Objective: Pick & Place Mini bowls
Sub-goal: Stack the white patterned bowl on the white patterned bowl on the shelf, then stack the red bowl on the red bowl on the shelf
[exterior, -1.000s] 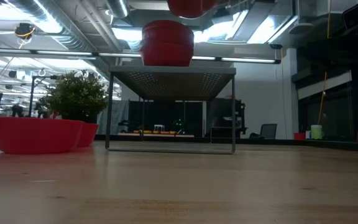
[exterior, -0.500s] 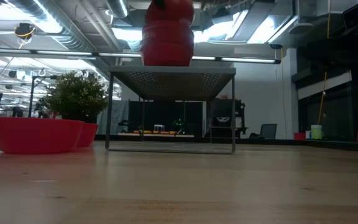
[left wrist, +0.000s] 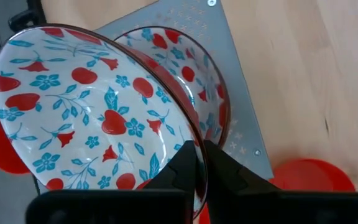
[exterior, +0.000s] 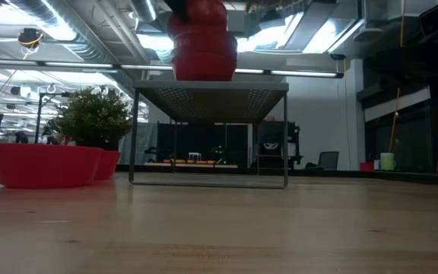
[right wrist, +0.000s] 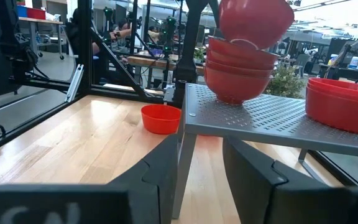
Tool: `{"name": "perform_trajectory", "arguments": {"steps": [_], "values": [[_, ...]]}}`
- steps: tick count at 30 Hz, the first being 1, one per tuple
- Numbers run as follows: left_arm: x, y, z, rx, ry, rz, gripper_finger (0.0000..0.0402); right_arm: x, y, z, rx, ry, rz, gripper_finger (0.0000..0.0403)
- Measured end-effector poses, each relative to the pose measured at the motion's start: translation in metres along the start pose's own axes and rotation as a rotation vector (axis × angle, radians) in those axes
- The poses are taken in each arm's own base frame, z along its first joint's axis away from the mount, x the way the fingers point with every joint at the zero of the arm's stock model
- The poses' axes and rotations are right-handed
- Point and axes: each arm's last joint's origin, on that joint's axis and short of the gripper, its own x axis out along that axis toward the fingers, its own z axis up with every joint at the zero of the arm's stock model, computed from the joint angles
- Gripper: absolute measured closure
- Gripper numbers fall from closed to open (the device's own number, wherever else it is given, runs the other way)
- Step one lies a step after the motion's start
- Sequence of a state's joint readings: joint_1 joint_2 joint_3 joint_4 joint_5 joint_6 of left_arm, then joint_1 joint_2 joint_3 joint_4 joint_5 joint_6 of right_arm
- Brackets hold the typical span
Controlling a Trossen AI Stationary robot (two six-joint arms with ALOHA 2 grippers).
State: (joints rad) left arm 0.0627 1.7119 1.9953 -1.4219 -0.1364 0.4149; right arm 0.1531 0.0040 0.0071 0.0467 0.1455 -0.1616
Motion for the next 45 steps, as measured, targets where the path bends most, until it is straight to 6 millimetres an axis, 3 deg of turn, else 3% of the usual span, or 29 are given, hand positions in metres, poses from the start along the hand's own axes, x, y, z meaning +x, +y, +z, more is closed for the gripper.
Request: {"name": "perform_trajectory", "arguments": {"steps": [7,21,35,45], "values": [[0.014,-0.004,-0.002,0.084,0.038,-0.020,0.0383,0.000,0.000,0.000,0.000,0.000,0.000,0.0276],[0.014,-0.004,0.003,0.168,-0.004,-0.002,0.0377,0.000,0.000,0.000,0.000,0.001,0.000,0.0276],[0.014,-0.006,0.005,0.188,-0.010,0.006,0.0306,0.000,0.000,0.000,0.000,0.000,0.000,0.0276],[-0.009,-0.017,0.016,0.227,-0.074,0.062,0.0283,0.000,0.000,0.000,0.000,0.000,0.000,0.0276]]}}
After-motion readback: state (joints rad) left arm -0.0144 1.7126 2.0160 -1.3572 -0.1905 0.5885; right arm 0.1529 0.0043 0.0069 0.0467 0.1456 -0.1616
